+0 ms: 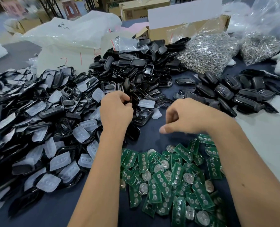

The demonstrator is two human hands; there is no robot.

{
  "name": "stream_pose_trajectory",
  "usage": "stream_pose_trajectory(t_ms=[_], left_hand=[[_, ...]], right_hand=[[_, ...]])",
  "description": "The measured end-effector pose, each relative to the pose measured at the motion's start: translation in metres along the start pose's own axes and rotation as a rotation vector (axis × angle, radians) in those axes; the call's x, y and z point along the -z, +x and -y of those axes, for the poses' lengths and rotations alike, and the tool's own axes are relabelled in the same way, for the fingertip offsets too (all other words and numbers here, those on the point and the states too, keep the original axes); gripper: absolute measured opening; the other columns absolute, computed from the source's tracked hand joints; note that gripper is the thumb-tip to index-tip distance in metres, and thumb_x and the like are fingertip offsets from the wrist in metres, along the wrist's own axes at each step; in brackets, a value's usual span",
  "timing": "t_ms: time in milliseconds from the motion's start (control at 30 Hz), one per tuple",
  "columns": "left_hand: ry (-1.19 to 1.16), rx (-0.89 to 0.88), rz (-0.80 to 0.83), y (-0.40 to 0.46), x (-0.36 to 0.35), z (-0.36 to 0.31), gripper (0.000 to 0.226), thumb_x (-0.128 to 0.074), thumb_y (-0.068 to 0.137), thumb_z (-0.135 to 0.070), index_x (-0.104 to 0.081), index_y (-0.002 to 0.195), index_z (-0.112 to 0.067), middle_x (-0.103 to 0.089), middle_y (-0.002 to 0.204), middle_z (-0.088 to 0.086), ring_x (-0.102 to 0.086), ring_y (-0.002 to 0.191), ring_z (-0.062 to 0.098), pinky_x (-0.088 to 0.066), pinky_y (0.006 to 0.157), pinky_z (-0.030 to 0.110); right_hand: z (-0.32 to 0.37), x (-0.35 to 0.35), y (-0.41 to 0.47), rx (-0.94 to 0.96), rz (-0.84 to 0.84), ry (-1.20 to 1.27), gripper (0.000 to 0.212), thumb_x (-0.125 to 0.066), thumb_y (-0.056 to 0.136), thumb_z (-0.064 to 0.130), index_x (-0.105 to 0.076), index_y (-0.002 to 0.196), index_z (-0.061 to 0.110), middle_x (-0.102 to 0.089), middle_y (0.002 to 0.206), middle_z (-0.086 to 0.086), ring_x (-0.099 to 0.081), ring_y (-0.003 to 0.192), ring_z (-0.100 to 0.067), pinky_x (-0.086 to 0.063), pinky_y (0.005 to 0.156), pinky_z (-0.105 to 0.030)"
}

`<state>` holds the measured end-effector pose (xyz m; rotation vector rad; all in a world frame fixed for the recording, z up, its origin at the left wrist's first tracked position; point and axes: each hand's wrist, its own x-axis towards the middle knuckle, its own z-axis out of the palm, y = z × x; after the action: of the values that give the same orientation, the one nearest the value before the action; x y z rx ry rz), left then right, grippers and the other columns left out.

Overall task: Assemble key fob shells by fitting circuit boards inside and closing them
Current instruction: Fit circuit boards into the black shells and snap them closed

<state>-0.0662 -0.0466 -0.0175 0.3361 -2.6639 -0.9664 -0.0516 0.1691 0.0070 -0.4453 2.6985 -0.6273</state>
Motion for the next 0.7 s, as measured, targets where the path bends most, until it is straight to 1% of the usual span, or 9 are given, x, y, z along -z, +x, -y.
stream_pose_trajectory(t_ms=[67, 133, 267, 300, 367, 433, 567, 633, 700], left_hand=[[0.031, 0.012, -0.02, 0.0, 0.0, 0.001, 0.018, -0.078, 0.089, -0.017, -0.076, 0.106, -0.019, -0.071, 0.1, -0.002, -0.067, 0.091, 0.016, -0.047, 0.08, 0.026], [0.059, 0.037, -0.02, 0.0, -0.002, 0.0, 0.023, -0.08, 0.087, -0.019, -0.075, 0.109, -0.02, -0.071, 0.104, -0.002, -0.067, 0.096, 0.017, -0.047, 0.08, 0.028], [0.111, 0.088, -0.026, 0.0, -0.002, -0.001, 0.019, -0.078, 0.085, -0.017, -0.075, 0.104, -0.023, -0.074, 0.106, -0.003, -0.068, 0.1, 0.02, -0.044, 0.075, 0.027], [0.11, 0.09, -0.023, -0.001, -0.001, 0.0, 0.017, -0.077, 0.085, -0.016, -0.075, 0.1, -0.023, -0.074, 0.104, -0.004, -0.068, 0.099, 0.019, -0.043, 0.073, 0.026], [0.081, 0.086, 0.001, -0.001, 0.002, 0.002, 0.015, -0.075, 0.084, -0.013, -0.075, 0.093, -0.026, -0.073, 0.097, -0.007, -0.068, 0.093, 0.016, -0.041, 0.065, 0.021], [0.042, 0.066, 0.046, -0.002, 0.005, 0.004, 0.016, -0.074, 0.084, -0.013, -0.074, 0.086, -0.028, -0.072, 0.088, -0.01, -0.067, 0.085, 0.009, -0.038, 0.057, 0.016], [-0.088, -0.066, 0.066, -0.005, 0.015, 0.009, 0.006, -0.078, 0.087, -0.02, -0.077, 0.084, -0.025, -0.067, 0.073, -0.015, -0.06, 0.068, -0.011, -0.04, 0.058, 0.003], [-0.07, -0.138, 0.103, -0.005, 0.024, 0.012, 0.008, -0.08, 0.086, -0.022, -0.077, 0.082, -0.027, -0.067, 0.072, -0.014, -0.058, 0.065, -0.01, -0.041, 0.061, 0.007], [-0.021, -0.15, 0.249, -0.005, 0.036, 0.015, 0.01, -0.084, 0.084, -0.024, -0.076, 0.081, -0.029, -0.07, 0.072, -0.011, -0.059, 0.062, -0.007, -0.045, 0.064, 0.017]], right_hand=[[0.005, 0.009, -0.007, -0.05, 0.178, -0.053, 0.038, -0.089, 0.07, 0.058, -0.073, 0.077, 0.025, -0.076, 0.072, 0.003, -0.072, 0.056, -0.01, -0.058, 0.057, -0.03], [0.007, 0.016, -0.011, -0.081, 0.303, -0.106, 0.041, -0.092, 0.067, 0.056, -0.073, 0.081, 0.023, -0.077, 0.075, -0.002, -0.074, 0.057, -0.015, -0.057, 0.057, -0.029], [0.01, 0.016, -0.015, -0.043, 0.359, -0.171, 0.03, -0.095, 0.071, 0.043, -0.075, 0.08, 0.022, -0.078, 0.075, 0.002, -0.077, 0.07, -0.02, -0.064, 0.067, -0.035], [0.008, 0.015, -0.015, -0.031, 0.363, -0.181, 0.027, -0.094, 0.072, 0.042, -0.076, 0.077, 0.023, -0.077, 0.072, 0.005, -0.075, 0.07, -0.016, -0.063, 0.068, -0.034], [0.006, 0.014, -0.015, -0.004, 0.366, -0.195, 0.025, -0.093, 0.073, 0.04, -0.075, 0.072, 0.024, -0.071, 0.063, 0.014, -0.065, 0.056, -0.001, -0.056, 0.061, -0.028], [0.003, 0.016, -0.015, 0.029, 0.358, -0.164, 0.023, -0.091, 0.077, 0.037, -0.073, 0.071, 0.023, -0.069, 0.061, 0.013, -0.057, 0.052, 0.0, -0.051, 0.059, -0.025], [0.001, 0.02, -0.011, 0.082, 0.295, 0.045, 0.019, -0.079, 0.093, 0.026, -0.066, 0.083, 0.016, -0.074, 0.07, -0.001, -0.073, 0.061, -0.011, -0.055, 0.057, -0.024], [0.004, 0.016, -0.006, 0.096, 0.188, 0.243, 0.017, -0.07, 0.1, 0.018, -0.06, 0.088, 0.011, -0.072, 0.072, -0.008, -0.078, 0.067, -0.018, -0.062, 0.059, -0.032], [0.011, 0.008, 0.002, 0.105, 0.056, 0.46, 0.014, -0.063, 0.104, 0.012, -0.055, 0.093, 0.008, -0.071, 0.075, -0.015, -0.079, 0.072, -0.026, -0.064, 0.057, -0.038]])
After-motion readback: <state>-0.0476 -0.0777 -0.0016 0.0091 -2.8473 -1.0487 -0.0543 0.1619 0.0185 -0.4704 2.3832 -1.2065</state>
